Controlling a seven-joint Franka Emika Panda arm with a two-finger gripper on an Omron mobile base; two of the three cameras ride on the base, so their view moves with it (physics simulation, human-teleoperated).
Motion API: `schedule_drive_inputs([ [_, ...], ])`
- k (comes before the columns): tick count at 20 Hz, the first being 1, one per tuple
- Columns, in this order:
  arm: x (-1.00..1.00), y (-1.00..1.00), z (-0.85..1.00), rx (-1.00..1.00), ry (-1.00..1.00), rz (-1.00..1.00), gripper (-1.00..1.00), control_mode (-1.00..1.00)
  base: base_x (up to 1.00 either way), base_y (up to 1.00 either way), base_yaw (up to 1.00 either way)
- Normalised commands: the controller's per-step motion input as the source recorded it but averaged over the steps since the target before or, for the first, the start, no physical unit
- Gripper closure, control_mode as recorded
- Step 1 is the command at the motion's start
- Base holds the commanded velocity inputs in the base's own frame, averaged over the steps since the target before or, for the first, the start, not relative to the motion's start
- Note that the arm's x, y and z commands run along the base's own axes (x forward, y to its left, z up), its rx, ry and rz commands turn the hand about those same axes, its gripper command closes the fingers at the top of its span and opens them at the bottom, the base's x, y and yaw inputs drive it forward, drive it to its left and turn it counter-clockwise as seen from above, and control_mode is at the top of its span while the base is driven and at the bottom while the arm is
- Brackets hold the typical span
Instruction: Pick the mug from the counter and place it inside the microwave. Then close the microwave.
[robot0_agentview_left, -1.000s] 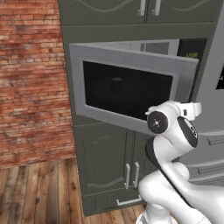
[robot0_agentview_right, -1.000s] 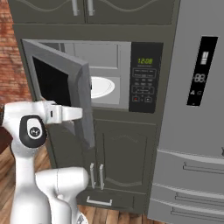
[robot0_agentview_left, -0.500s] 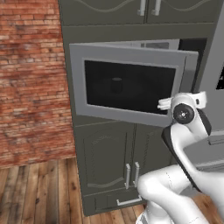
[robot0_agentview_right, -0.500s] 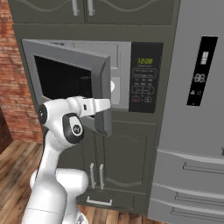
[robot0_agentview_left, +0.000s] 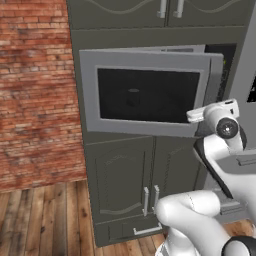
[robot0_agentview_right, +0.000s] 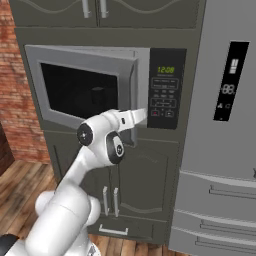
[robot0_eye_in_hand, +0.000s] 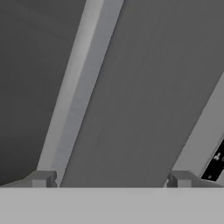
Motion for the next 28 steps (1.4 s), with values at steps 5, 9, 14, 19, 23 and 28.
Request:
schedule_drive_inputs([
  [5, 0.37, -0.19, 0.06, 0.00, 0.01, 0.13, -1.00, -1.00, 0.00, 0.00, 0.00],
  [9, 0.36, -0.13, 0.08, 0.00, 0.01, 0.11, -1.00, -1.00, 0.00, 0.00, 0.00],
  [14, 0.39, -0.11, 0.11, 0.00, 0.00, 0.10, -1.00, -1.00, 0.00, 0.00, 0.00],
  [19, 0.40, -0.10, 0.14, 0.00, 0.00, 0.07, -1.00, -1.00, 0.00, 0.00, 0.00],
  [23, 0.27, -0.07, 0.21, 0.00, 0.00, 0.05, -1.00, -1.00, 0.00, 0.00, 0.00],
  [28, 0.21, -0.04, 0.26, 0.00, 0.00, 0.03, -1.00, -1.00, 0.00, 0.00, 0.00],
])
